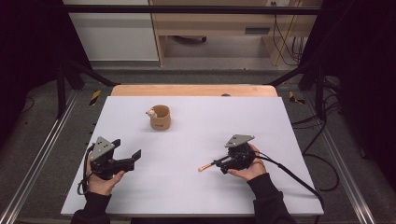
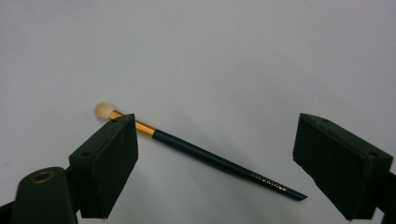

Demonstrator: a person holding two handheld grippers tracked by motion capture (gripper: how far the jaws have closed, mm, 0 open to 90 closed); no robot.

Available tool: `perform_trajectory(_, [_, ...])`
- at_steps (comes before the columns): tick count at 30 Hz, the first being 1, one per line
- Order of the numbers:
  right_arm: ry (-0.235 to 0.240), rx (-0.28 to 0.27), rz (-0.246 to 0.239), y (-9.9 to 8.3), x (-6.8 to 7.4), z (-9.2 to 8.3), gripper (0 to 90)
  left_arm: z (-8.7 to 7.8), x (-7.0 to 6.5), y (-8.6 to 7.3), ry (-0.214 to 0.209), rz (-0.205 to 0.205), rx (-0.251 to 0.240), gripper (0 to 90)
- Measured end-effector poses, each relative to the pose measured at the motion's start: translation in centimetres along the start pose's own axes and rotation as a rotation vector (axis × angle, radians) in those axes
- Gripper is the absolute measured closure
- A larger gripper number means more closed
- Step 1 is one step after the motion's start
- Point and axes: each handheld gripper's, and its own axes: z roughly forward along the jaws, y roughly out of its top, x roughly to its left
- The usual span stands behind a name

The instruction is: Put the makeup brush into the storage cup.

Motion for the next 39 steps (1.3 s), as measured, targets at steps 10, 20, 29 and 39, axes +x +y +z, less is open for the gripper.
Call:
perform_trajectory(10, [0.022, 0.047, -0.017, -0.6, 0.5, 1.6, 20.1, 0.0, 0.0, 0.0, -0.001, 0.002, 0.001, 10.3])
perform_trajectory(20, [0.019, 0.075, -0.030, -0.9, 0.6, 2.3, 27.8, 0.0, 0.0, 0.0, 0.001, 0.001, -0.001, 10.5])
perform_trajectory(29, [0.016, 0.100, -0.029, -1.1, 0.7, 2.4, 38.6, 0.0, 0.0, 0.0, 0.002, 0.001, -0.002, 10.7])
perform_trajectory(39, [0.032, 0.112, 0.000, -1.0, 0.8, 2.3, 50.2, -0.1, 0.1, 0.0, 0.002, 0.003, -0.002, 11.1])
